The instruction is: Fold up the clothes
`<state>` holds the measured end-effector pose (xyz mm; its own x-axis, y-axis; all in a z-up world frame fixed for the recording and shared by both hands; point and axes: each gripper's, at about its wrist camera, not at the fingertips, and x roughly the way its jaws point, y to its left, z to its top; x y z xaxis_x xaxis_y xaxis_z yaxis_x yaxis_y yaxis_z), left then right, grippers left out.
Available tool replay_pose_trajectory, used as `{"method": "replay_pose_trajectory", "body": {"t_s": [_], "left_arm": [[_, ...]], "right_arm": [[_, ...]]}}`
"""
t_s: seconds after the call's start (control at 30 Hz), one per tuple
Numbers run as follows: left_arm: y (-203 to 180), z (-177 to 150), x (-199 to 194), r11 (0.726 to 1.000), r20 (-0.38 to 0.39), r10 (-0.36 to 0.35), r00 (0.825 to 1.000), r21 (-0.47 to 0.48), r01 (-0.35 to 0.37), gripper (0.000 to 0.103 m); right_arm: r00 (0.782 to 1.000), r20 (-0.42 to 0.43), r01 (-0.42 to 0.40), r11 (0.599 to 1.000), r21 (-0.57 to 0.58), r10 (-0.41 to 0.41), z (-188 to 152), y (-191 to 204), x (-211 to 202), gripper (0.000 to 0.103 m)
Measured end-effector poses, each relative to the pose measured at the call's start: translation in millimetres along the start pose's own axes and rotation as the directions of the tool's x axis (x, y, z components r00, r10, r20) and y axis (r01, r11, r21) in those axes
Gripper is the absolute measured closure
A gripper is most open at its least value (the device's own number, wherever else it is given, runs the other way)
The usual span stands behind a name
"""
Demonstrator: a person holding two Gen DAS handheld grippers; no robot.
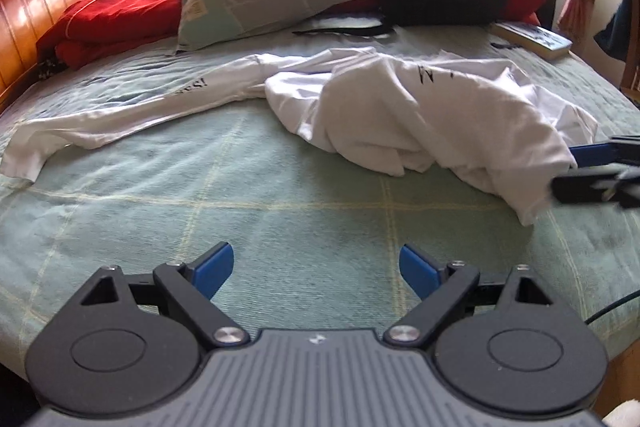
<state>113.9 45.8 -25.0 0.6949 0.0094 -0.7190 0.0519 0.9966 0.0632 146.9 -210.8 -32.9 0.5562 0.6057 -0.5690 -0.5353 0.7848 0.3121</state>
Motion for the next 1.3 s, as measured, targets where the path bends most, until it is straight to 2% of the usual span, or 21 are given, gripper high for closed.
{"method": "replay_pose_trajectory", "body": {"t_s": [0.07,0.13,0.2,0.27,0.33,0.43,0.47,0.57,0.6,0.73,0.8,1.0,1.03,1.17,1.23,1.3], "left_arm": [[-3.0,-1.2,2.7,1.0,-0.007,-0.005,1.0,0.009,0.005,0.013],[-5.1,-2.1,4.1,1.0,-0.009,-0.012,1.0,0.013,0.012,0.013],[-6.8,-3.3,4.7,1.0,-0.009,-0.02,1.0,0.014,0.02,0.013],[-8.0,-4.3,3.8,1.0,-0.006,-0.028,1.0,0.012,0.028,0.013],[-8.8,-5.5,1.8,0.999,-0.002,-0.035,0.999,0.011,0.035,0.013],[-8.2,-6.8,0.4,1.0,-0.003,-0.029,1.0,0.004,0.029,0.013],[-8.2,-7.0,0.4,1.0,-0.005,-0.025,1.0,0.001,0.025,0.013],[-7.7,-8.4,0.5,1.0,-0.007,-0.022,1.0,0.001,0.022,0.013],[-7.9,-8.2,1.6,1.0,-0.01,-0.023,1.0,0.002,0.023,0.013],[-10.4,-6.5,5.7,0.999,-0.016,-0.031,0.999,0.011,0.031,0.013],[-12.7,-6.1,5.8,0.999,-0.013,-0.041,0.999,0.018,0.042,0.013],[-13.8,-7.2,4.5,0.999,-0.01,-0.046,0.999,0.024,0.046,0.013],[-13.2,-7.3,4.5,0.999,-0.01,-0.045,0.999,0.021,0.045,0.013],[-11.3,-6.9,5.9,0.999,-0.013,-0.047,0.999,0.012,0.047,0.013],[-12.3,-7.2,5.2,0.998,-0.011,-0.053,0.999,0.017,0.053,0.013],[-13.4,-7.4,4.7,0.998,-0.009,-0.062,0.998,0.022,0.063,0.013]], "right_arm": [[0.996,0.022,0.08,0.995,0.054,-0.082,-6.3,-10.5,-18.0,0.003],[0.979,0.036,0.194,0.973,0.126,-0.2,-9.9,-25.0,-31.5,0.003],[0.948,0.039,0.303,0.93,0.207,-0.317,-12.5,-41.8,-41.0,0.003],[0.919,0.019,0.371,0.879,0.3,-0.394,-13.8,-63.6,-38.2,0.003],[0.893,-0.005,0.418,0.826,0.377,-0.45,-14.3,-83.8,-32.2,0.003],[0.86,-0.033,0.474,0.775,0.418,-0.508,-10.2,-102.6,-15.8,0.003],[0.833,-0.045,0.522,0.755,0.396,-0.552,-8.4,-105.4,-11.8,0.003],[0.705,-0.069,0.693,0.665,0.278,-0.706,-2.9,-109.4,-3.1,0.003],[0.675,-0.072,0.725,0.641,0.252,-0.735,-1.3,-113.1,-4.1,0.003],[0.61,-0.067,0.783,0.587,0.207,-0.79,10.2,-136.3,-17.6,0.003],[0.568,-0.06,0.814,0.55,0.185,-0.821,20.4,-150.0,-22.0,0.003],[0.466,-0.05,0.878,0.454,0.15,-0.883,55.8,-195.9,-39.1,0.003],[0.455,-0.047,0.883,0.444,0.153,-0.889,62.0,-203.2,-43.2,0.003],[0.445,-0.033,0.891,0.439,0.115,-0.895,81.0,-219.0,-42.6,0.002],[0.475,-0.052,0.876,0.467,0.117,-0.878,84.4,-221.8,-36.3,0.002],[0.55,-0.076,0.831,0.536,0.146,-0.832,80.6,-219.4,-34.8,0.002]]}}
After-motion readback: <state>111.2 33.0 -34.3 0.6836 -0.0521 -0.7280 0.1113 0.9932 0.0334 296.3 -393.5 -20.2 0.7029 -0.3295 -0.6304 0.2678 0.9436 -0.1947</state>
